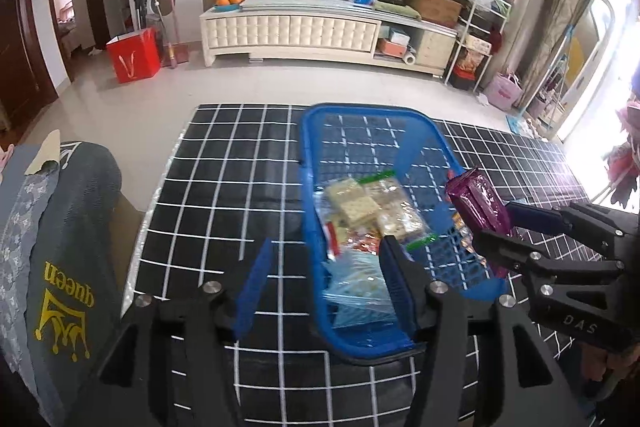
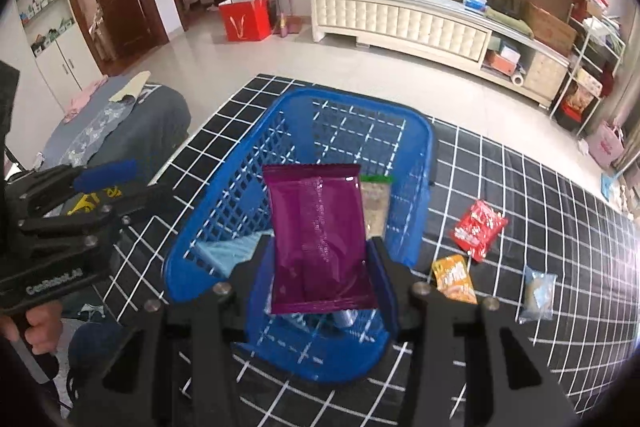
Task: Organize snacks
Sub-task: 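Carry the gum tube and purple pouch over the blue basket and open both grippers, then move both grippers back over the remaining snacks on the mat, then grasp the orange noodle packet with the left gripper while the right gripper grasps the blue-striped bag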
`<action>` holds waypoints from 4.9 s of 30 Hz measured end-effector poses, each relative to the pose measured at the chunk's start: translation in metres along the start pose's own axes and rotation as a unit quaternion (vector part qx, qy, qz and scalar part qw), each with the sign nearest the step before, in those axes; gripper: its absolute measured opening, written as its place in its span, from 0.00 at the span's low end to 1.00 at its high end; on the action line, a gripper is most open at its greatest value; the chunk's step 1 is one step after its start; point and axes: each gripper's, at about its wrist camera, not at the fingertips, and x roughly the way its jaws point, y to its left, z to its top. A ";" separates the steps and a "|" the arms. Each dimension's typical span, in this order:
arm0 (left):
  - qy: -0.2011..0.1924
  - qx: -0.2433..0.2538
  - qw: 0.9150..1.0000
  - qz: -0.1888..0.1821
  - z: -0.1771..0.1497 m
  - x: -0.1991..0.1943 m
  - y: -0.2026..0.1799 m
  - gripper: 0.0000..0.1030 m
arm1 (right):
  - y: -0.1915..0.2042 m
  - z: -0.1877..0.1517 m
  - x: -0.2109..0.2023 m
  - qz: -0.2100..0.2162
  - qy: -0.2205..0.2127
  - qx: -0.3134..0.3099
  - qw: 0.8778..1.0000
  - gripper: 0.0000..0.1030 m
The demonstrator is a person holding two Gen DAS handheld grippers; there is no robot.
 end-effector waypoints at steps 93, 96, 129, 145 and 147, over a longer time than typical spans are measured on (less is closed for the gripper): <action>0.037 0.132 0.991 -0.014 0.019 0.024 -0.263 0.79 | -0.233 -0.101 -0.109 -0.081 -0.017 0.142 0.986 0.71; 0.063 0.127 0.990 -0.020 0.014 0.044 -0.277 0.79 | -0.246 -0.107 -0.099 -0.074 -0.008 0.151 0.986 0.71; 0.252 -0.072 0.965 0.022 0.003 0.249 -0.243 0.79 | -0.314 -0.129 0.024 -0.040 0.067 0.196 0.978 0.71; 0.228 -0.080 0.966 0.093 -0.003 0.275 -0.244 1.00 | -0.316 -0.133 0.025 -0.032 0.059 0.208 0.976 0.71; 0.220 -0.094 0.966 0.101 -0.005 0.273 -0.242 1.00 | -0.318 -0.133 0.022 -0.032 0.056 0.210 0.976 0.71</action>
